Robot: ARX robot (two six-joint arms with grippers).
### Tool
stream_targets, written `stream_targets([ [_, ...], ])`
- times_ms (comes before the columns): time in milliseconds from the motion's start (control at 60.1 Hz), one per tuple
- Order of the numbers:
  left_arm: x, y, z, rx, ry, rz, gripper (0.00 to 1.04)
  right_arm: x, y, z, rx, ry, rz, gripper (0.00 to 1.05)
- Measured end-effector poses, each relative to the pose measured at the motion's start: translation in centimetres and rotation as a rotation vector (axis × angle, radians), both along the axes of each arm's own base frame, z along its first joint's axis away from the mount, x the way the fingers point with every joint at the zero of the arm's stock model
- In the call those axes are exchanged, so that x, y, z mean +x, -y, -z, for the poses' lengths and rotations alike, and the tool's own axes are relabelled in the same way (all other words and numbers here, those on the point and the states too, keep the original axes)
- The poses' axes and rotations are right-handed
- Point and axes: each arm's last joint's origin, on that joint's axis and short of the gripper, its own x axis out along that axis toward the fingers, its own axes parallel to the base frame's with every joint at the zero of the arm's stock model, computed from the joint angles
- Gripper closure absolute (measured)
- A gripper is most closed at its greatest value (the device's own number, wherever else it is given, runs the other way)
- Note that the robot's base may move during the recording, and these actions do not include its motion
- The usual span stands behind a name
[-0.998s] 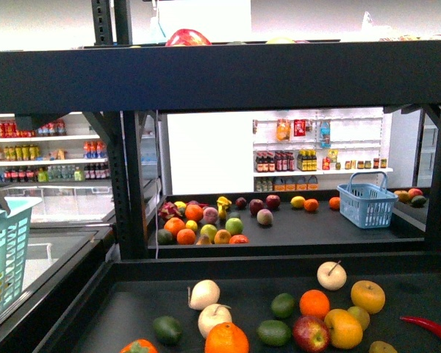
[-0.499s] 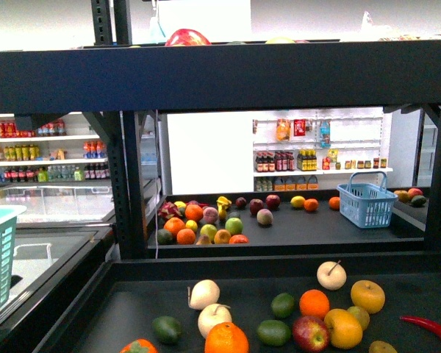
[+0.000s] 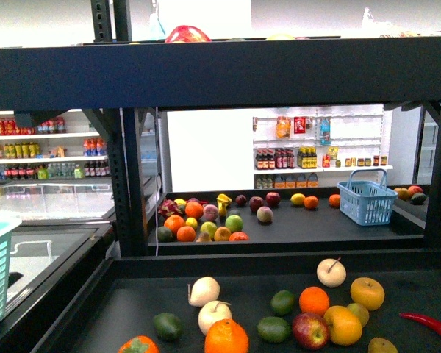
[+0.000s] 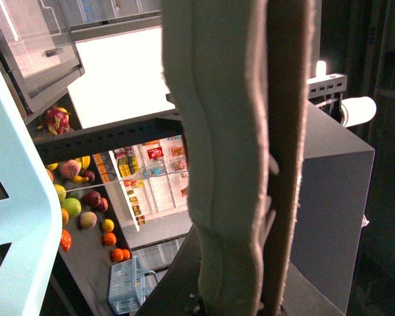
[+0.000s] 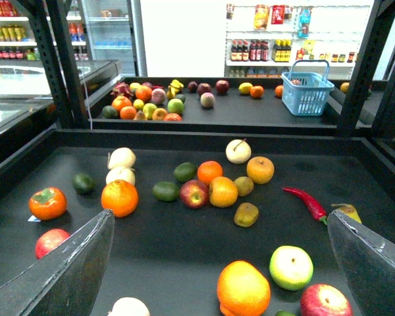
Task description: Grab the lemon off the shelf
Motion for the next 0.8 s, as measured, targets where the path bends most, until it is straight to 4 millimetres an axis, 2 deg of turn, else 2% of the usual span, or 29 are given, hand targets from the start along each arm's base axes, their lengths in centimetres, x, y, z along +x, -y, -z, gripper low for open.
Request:
stream_targets([
  [250,-0.3,0.3,-1.3,0.081,-0.010,-0.018,0.50,0.0,0.0,0.0,0.000,0.000,0.000,0.07],
  [499,-0.1,1.2,-0.5,0.119,-0.121,-0.005,0.08,0.0,0.0,0.0,0.000,0.000,0.000,0.07],
  [798,-0.6,2.6,-4.0,0.202,-0.172,0.011,0.08,0.0,0.0,0.0,0.000,0.000,0.000,0.07],
])
